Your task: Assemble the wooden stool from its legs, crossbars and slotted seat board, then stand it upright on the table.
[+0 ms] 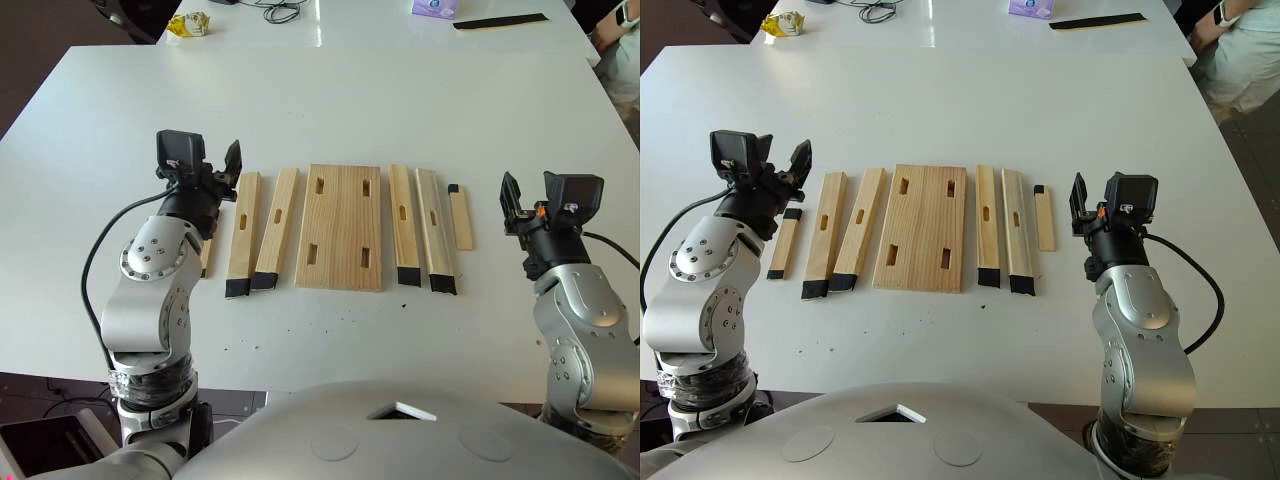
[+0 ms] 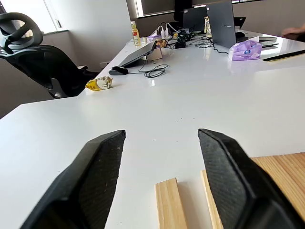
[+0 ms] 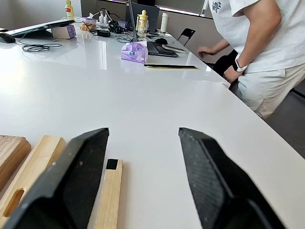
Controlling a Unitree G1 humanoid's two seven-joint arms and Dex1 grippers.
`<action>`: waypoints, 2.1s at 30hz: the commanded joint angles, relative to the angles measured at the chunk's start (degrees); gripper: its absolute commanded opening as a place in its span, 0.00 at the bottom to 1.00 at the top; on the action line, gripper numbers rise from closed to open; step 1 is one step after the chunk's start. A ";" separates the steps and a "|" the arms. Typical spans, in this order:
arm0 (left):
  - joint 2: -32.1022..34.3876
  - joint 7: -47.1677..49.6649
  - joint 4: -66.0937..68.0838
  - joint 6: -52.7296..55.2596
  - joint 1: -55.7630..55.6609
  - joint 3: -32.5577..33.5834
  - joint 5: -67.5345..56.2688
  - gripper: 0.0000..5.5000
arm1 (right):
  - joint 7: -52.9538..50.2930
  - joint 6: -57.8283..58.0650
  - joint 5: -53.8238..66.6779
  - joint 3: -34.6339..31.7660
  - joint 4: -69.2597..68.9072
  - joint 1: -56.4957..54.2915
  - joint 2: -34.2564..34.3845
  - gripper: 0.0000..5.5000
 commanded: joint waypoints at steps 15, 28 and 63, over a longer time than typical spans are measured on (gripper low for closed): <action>31.34 -21.71 12.53 36.04 -17.24 8.89 -16.22 0.51 | -7.02 -2.07 -4.85 2.70 -8.05 13.42 8.02 0.49; 34.38 -21.41 18.30 45.62 -13.24 5.09 -21.40 0.51 | -8.11 -5.94 -7.64 1.98 -7.98 15.71 9.84 0.49; 17.75 -8.87 14.01 42.08 5.32 8.05 -15.00 0.51 | 1.34 1.96 -5.98 -8.05 -4.69 1.96 2.78 0.49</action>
